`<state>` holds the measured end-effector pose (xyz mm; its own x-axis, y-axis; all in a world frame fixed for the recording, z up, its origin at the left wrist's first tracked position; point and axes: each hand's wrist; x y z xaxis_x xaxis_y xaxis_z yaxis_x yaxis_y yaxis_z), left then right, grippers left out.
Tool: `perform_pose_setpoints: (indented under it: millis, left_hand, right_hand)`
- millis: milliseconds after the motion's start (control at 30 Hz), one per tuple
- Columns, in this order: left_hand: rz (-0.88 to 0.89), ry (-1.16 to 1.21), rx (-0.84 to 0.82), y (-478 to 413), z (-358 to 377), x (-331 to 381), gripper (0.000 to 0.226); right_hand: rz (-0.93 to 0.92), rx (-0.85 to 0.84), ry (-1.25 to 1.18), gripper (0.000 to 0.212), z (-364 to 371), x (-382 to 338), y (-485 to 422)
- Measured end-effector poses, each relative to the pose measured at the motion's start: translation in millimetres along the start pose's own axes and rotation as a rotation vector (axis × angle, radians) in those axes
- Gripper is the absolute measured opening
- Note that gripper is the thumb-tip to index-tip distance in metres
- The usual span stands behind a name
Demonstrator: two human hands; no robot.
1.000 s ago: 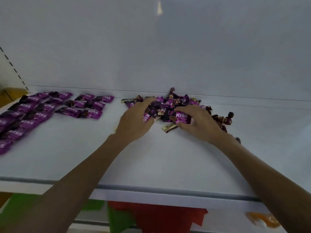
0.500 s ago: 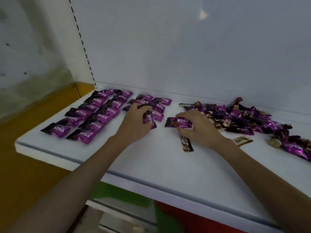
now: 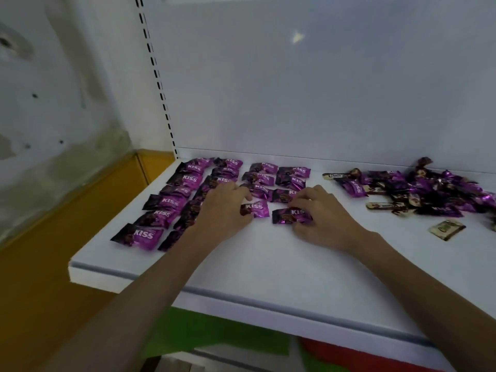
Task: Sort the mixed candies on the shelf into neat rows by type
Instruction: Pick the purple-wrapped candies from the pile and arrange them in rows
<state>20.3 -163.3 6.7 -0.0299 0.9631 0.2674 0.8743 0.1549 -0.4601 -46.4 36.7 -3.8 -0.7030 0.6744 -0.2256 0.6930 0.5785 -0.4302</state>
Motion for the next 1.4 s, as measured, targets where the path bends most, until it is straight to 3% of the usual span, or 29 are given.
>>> perform_pose_setpoints:
  millis: [100, 300, 1400]
  left_hand:
    - [0.054, 0.011, -0.025, -2, -1, -2, 0.030]
    - [0.117, 0.060, -0.061, -9, 3, -3, 0.026]
    - [0.207, 0.101, -0.025, -20, 18, -12, 0.027]
  right_hand:
    - [0.040, 0.031, -0.018, 0.057, 1, -5, 2]
    - [0.083, 0.028, -0.060, 0.024, 2, -12, 1]
    - [0.119, 0.094, -0.058, 0.022, 10, -13, -12]
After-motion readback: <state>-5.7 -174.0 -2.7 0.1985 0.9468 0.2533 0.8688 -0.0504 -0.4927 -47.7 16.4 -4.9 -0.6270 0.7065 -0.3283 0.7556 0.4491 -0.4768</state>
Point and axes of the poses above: each hand's wrist, its own y-axis away from the middle knuckle, its own z-axis out of the palm, x = y × z, and after that the axes turned 12 degrees about x, right-handed
